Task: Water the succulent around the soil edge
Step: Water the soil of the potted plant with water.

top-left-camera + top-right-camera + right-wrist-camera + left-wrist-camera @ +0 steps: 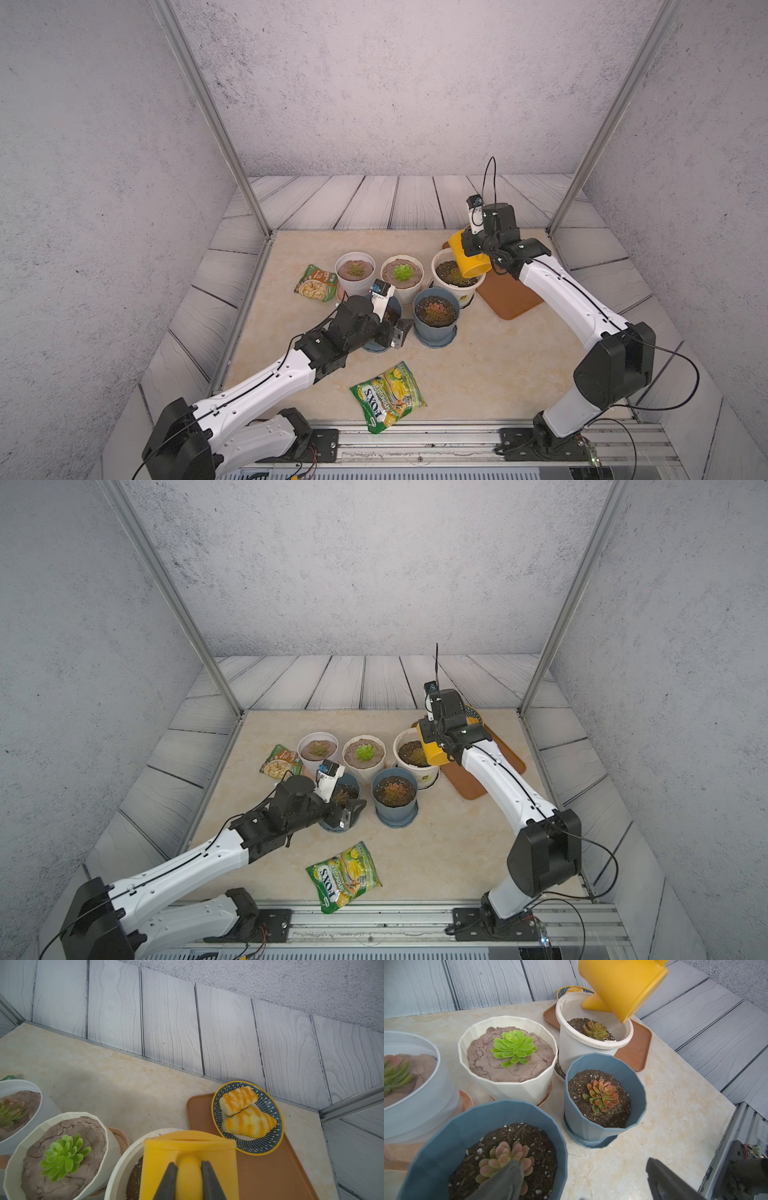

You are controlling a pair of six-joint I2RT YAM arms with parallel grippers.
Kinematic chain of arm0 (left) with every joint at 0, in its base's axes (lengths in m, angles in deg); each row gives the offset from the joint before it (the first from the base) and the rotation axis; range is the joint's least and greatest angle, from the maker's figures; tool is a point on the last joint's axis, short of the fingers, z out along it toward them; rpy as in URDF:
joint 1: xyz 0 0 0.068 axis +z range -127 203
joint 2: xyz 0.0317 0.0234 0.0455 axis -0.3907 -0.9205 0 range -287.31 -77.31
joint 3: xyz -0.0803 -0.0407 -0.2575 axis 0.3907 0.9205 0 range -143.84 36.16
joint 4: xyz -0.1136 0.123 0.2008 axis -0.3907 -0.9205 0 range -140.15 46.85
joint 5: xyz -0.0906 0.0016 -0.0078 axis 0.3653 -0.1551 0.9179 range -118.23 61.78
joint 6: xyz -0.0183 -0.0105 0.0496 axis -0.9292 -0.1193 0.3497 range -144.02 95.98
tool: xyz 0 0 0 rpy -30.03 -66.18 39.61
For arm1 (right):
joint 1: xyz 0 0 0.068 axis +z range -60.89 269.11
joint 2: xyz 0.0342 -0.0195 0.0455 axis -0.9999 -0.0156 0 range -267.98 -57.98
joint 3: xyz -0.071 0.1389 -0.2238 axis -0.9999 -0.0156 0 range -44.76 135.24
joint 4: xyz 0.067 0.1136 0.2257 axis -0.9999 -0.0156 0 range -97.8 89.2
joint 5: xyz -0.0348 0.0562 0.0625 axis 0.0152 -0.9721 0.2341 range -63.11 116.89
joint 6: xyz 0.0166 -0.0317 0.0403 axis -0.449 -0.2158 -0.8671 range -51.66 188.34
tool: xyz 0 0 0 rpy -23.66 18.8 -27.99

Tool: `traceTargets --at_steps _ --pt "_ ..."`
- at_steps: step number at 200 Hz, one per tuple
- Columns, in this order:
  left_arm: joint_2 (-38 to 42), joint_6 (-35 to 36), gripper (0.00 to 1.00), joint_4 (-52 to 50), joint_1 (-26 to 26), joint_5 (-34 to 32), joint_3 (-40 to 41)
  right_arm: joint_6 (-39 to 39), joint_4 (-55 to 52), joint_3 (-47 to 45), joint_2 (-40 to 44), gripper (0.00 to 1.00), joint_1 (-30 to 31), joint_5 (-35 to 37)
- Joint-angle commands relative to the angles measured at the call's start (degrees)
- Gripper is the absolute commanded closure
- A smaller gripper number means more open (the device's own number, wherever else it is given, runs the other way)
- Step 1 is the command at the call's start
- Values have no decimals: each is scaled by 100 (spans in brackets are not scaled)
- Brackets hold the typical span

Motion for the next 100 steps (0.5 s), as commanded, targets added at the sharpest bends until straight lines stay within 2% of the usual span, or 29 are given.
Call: traceTargets --at_steps 1,100 --pt "-27 -31 2 41 23 65 -154 34 33 -32 120 100 -46 341" --pt "-36 -61 2 127 23 153 -124 32 -341 -469 786 100 -57 614"
